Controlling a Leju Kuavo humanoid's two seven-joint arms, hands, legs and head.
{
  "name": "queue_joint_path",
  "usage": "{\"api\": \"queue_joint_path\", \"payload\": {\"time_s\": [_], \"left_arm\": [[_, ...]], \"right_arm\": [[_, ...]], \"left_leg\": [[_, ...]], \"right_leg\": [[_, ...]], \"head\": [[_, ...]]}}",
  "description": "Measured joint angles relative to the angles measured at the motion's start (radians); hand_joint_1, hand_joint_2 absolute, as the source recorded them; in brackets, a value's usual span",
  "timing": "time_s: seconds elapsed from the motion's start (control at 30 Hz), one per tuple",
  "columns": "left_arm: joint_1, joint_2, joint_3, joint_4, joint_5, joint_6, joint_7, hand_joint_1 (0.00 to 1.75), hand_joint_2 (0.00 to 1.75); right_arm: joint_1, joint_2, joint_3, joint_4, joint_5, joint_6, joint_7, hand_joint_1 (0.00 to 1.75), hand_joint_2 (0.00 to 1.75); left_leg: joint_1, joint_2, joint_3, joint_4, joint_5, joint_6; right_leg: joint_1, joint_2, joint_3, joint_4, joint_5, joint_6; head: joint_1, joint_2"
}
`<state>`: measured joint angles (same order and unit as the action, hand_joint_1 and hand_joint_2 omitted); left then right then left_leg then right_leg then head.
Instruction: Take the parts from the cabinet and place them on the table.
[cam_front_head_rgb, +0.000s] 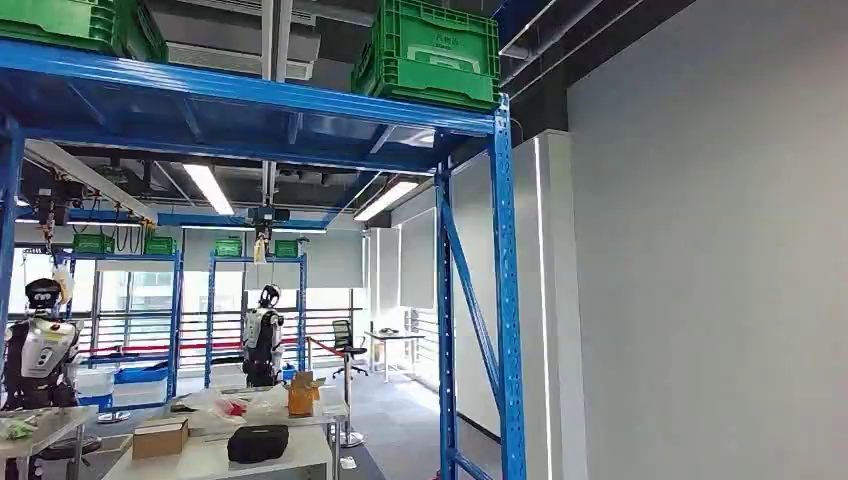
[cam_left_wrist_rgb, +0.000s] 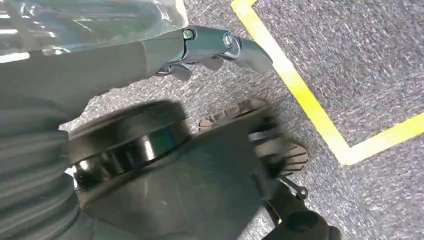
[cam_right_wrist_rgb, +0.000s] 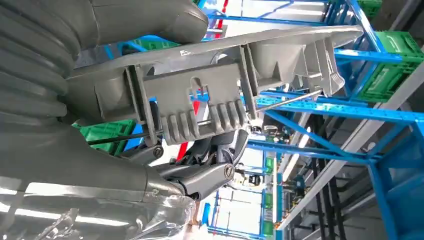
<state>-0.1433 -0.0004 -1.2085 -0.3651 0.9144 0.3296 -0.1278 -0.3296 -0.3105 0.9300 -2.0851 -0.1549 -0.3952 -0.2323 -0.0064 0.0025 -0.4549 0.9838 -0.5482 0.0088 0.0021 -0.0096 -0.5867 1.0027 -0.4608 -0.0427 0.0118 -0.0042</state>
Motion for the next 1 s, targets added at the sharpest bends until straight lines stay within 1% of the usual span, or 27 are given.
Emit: {"api": "queue_joint_path", "payload": {"time_s": [0.03, 0.1, 0.13, 0.17, 0.2, 0.23, 0.27, 0.3, 0.33, 0.37, 0.4, 0.43, 0.47, 0.5, 0.57, 0.6, 0.63, 0.67, 0.7, 0.77, 0.8, 0.83, 0.87, 0.9, 0.93, 0.97, 1.0], "left_arm": [[-0.002, -0.002, 0.0, 0.0, 0.0, 0.0, 0.0, 0.0, 1.75], [0.002, -0.002, 0.0, 0.0, 0.0, 0.0, 0.0, 0.0, 1.75], [0.004, -0.002, 0.0, 0.0, 0.0, 0.0, 0.0, 0.0, 1.75], [0.002, -0.002, 0.0, 0.0, 0.001, 0.001, 0.0, 0.0, 1.75], [0.002, -0.003, 0.0, 0.0, 0.001, 0.001, 0.0, 0.0, 1.75], [0.002, -0.004, 0.0, 0.0, 0.0, 0.001, 0.001, 0.0, 1.75], [0.002, -0.005, 0.0, 0.0, -0.002, 0.001, 0.002, 0.0, 1.75], [0.004, -0.005, 0.0, 0.0, -0.005, 0.002, 0.002, 0.0, 1.75], [0.005, -0.005, 0.0, 0.0, -0.007, 0.003, 0.003, 0.0, 1.75], [0.005, -0.005, 0.0, 0.0, -0.009, 0.005, 0.004, 0.0, 1.75], [0.005, -0.005, 0.0, 0.0, -0.009, 0.005, 0.005, 0.0, 1.75], [0.005, -0.006, 0.0, 0.0, -0.01, 0.006, 0.006, 0.0, 1.75], [0.004, -0.006, -0.001, 0.0, -0.011, 0.006, 0.006, 0.0, 1.75], [0.004, -0.008, -0.001, 0.0, -0.012, 0.007, 0.006, 0.0, 1.75], [0.004, -0.009, -0.002, 0.0, -0.013, 0.012, 0.008, 0.0, 1.75], [0.004, -0.01, -0.003, 0.0, -0.013, 0.014, 0.008, 0.0, 1.75], [0.005, -0.009, -0.005, 0.0, -0.013, 0.015, 0.008, 0.0, 1.75], [0.005, -0.009, -0.007, 0.0, -0.013, 0.015, 0.008, 0.0, 1.75], [0.005, -0.009, -0.008, 0.0, -0.013, 0.015, 0.008, 0.0, 1.75], [0.005, -0.009, -0.011, 0.0, -0.013, 0.015, 0.008, 0.0, 1.75], [0.005, -0.009, -0.013, 0.0, -0.013, 0.015, 0.008, 0.0, 1.75], [0.005, -0.009, -0.015, 0.0, -0.013, 0.016, 0.008, 0.0, 1.75], [0.005, -0.009, -0.016, 0.0, -0.013, 0.015, 0.008, 0.0, 1.75], [0.005, -0.009, -0.017, 0.0, -0.013, 0.015, 0.008, 0.0, 1.75], [0.005, -0.009, -0.017, 0.0, -0.012, 0.016, 0.008, 0.0, 1.75], [0.004, -0.009, -0.017, 0.0, -0.011, 0.018, 0.008, 0.0, 1.75], [0.002, -0.008, -0.017, 0.0, -0.009, 0.019, 0.008, 0.0, 1.75]], "right_arm": [[0.0, 0.0, -0.001, 0.0, 0.0, -0.001, 0.0, 1.75, 1.75], [0.0, 0.0, -0.002, 0.0, 0.001, -0.002, -0.001, 1.75, 1.75], [0.0, 0.0, -0.004, 0.0, 0.003, -0.003, -0.001, 1.75, 1.75], [0.003, -0.001, -0.005, 0.0, 0.004, -0.004, -0.001, 1.75, 1.75], [0.003, -0.001, -0.006, 0.0, 0.005, -0.006, -0.001, 1.75, 1.75], [0.005, -0.001, -0.006, 0.0, 0.008, -0.008, 0.0, 1.75, 1.75], [0.01, -0.002, -0.006, 0.0, 0.014, -0.011, 0.003, 1.75, 1.75], [0.016, -0.002, -0.006, 0.0, 0.019, -0.014, 0.005, 1.75, 1.75], [0.02, -0.003, -0.006, 0.0, 0.024, -0.017, 0.008, 1.75, 1.75], [0.021, -0.004, -0.006, 0.0, 0.028, -0.02, 0.01, 1.75, 1.75], [0.021, -0.006, -0.006, 0.0, 0.031, -0.022, 0.01, 1.75, 1.75], [0.021, -0.006, -0.006, 0.0, 0.032, -0.023, 0.01, 1.75, 1.75], [0.021, -0.006, -0.007, -0.002, 0.034, -0.024, 0.01, 1.75, 1.75], [0.02, -0.006, -0.007, -0.004, 0.038, -0.025, 0.012, 1.75, 1.75], [0.024, -0.008, -0.007, -0.01, 0.043, -0.026, 0.018, 1.75, 1.75], [0.025, -0.008, -0.007, -0.011, 0.043, -0.027, 0.023, 1.75, 1.75], [0.025, -0.008, -0.007, -0.011, 0.044, -0.028, 0.024, 1.75, 1.75], [0.024, -0.008, -0.007, -0.011, 0.045, -0.028, 0.024, 1.75, 1.75], [0.025, -0.008, -0.007, -0.012, 0.045, -0.028, 0.025, 1.75, 1.75], [0.027, -0.008, -0.006, -0.014, 0.046, -0.028, 0.025, 1.75, 1.75], [0.029, -0.008, -0.006, -0.014, 0.046, -0.028, 0.025, 1.75, 1.75], [0.031, -0.008, -0.006, -0.014, 0.046, -0.028, 0.026, 1.75, 1.75], [0.032, -0.008, -0.006, -0.014, 0.046, -0.028, 0.026, 1.75, 1.75], [0.032, -0.008, -0.006, -0.014, 0.046, -0.028, 0.026, 1.75, 1.75], [0.032, -0.008, -0.006, -0.014, 0.046, -0.028, 0.026, 1.75, 1.75], [0.032, -0.008, -0.006, -0.015, 0.046, -0.028, 0.026, 1.75, 1.75], [0.033, -0.008, -0.006, -0.017, 0.047, -0.028, 0.026, 1.75, 1.75]], "left_leg": [[0.0, 0.001, -0.002, -0.007, 0.008, -0.001], [-0.006, 0.0, -0.009, -0.008, 0.017, 0.01], [0.0, 0.002, -0.021, -0.019, 0.031, 0.017], [0.003, 0.007, -0.026, -0.022, 0.042, 0.021], [0.004, 0.007, -0.039, -0.022, 0.049, 0.029], [0.003, 0.007, -0.05, -0.021, 0.057, 0.03], [0.003, 0.007, -0.062, -0.021, 0.066, 0.032], [0.003, 0.007, -0.074, -0.02, 0.074, 0.031], [0.003, 0.007, -0.087, -0.019, 0.084, 0.03], [0.003, 0.008, -0.1, -0.016, 0.092, 0.028], [0.003, 0.008, -0.106, -0.012, 0.099, 0.026], [0.003, 0.007, -0.118, -0.006, 0.105, 0.024], [0.003, 0.007, -0.127, 0.001, 0.109, 0.021], [-0.003, 0.007, -0.139, 0.01, 0.112, 0.016], [-0.001, 0.007, -0.147, 0.013, 0.127, 0.002], [0.001, 0.008, -0.149, 0.011, 0.134, -0.003], [0.0, 0.007, -0.15, 0.011, 0.139, -0.01], [0.003, 0.002, -0.156, 0.022, 0.117, -0.016], [0.004, 0.001, -0.168, 0.056, 0.069, -0.024], [0.011, 0.002, -0.213, 0.212, -0.045, -0.036], [0.012, 0.002, -0.23, 0.285, -0.076, -0.039], [0.012, 0.002, -0.229, 0.318, -0.077, -0.04], [0.013, 0.002, -0.21, 0.311, -0.055, -0.04], [0.013, 0.002, -0.17, 0.264, -0.018, -0.038], [0.013, 0.002, -0.113, 0.182, 0.017, -0.033], [0.011, 0.001, -0.048, 0.088, 0.034, -0.026], [0.007, -0.001, -0.006, 0.015, 0.003, -0.017]], "right_leg": [[0.001, -0.002, -0.002, 0.002, 0.006, 0.007], [-0.003, -0.002, -0.002, -0.003, 0.019, 0.02], [-0.002, -0.001, -0.006, -0.002, 0.02, 0.027], [-0.004, 0.003, -0.015, 0.012, -0.005, 0.032], [-0.005, 0.004, -0.03, 0.053, -0.056, 0.037], [-0.008, 0.004, -0.055, 0.128, -0.118, 0.041], [-0.008, 0.004, -0.079, 0.207, -0.165, 0.044], [-0.008, 0.004, -0.095, 0.273, -0.188, 0.046], [-0.008, 0.004, -0.094, 0.303, -0.181, 0.047], [-0.008, 0.004, -0.07, 0.286, -0.149, 0.046], [-0.008, 0.004, -0.028, 0.228, -0.112, 0.043], [-0.007, 0.004, 0.031, 0.137, -0.079, 0.039], [-0.006, 0.004, 0.091, 0.044, -0.066, 0.033], [-0.003, 0.003, 0.129, -0.022, -0.084, 0.027], [0.0, 0.005, 0.119, -0.031, -0.086, 0.019], [0.002, 0.006, 0.114, -0.028, -0.081, 0.012], [-0.002, 0.004, 0.11, -0.034, -0.071, 0.002], [-0.007, 0.0, 0.105, -0.036, -0.061, -0.004], [-0.007, 0.0, 0.096, -0.036, -0.054, -0.011], [-0.006, -0.001, 0.075, -0.033, -0.037, -0.015], [-0.006, -0.001, 0.062, -0.03, -0.029, -0.014], [-0.006, -0.001, 0.048, -0.025, -0.022, -0.014], [-0.006, -0.001, 0.033, -0.019, -0.017, -0.013], [-0.006, -0.001, 0.019, -0.011, -0.011, -0.011], [-0.006, 0.0, 0.008, -0.005, -0.007, -0.009], [-0.005, 0.0, 0.0, 0.001, -0.003, -0.006], [-0.003, 0.0, -0.006, 0.005, 0.001, -0.001]], "head": [[-0.001, 0.0], [0.0, 0.0], [0.001, 0.0], [0.0, 0.0], [-0.005, 0.0], [-0.007, 0.0], [-0.008, 0.0], [-0.01, 0.0], [-0.012, 0.0], [-0.014, 0.0], [-0.016, 0.0], [-0.018, 0.0], [-0.019, 0.0], [-0.018, 0.0], [-0.017, 0.0], [-0.017, 0.0], [-0.017, 0.0], [-0.016, 0.0], [-0.011, 0.0], [-0.007, 0.0], [-0.006, 0.0], [-0.005, 0.0], [-0.003, 0.0], [-0.001, 0.0], [-0.001, 0.0], [0.002, 0.0], [0.0, 0.0]]}}
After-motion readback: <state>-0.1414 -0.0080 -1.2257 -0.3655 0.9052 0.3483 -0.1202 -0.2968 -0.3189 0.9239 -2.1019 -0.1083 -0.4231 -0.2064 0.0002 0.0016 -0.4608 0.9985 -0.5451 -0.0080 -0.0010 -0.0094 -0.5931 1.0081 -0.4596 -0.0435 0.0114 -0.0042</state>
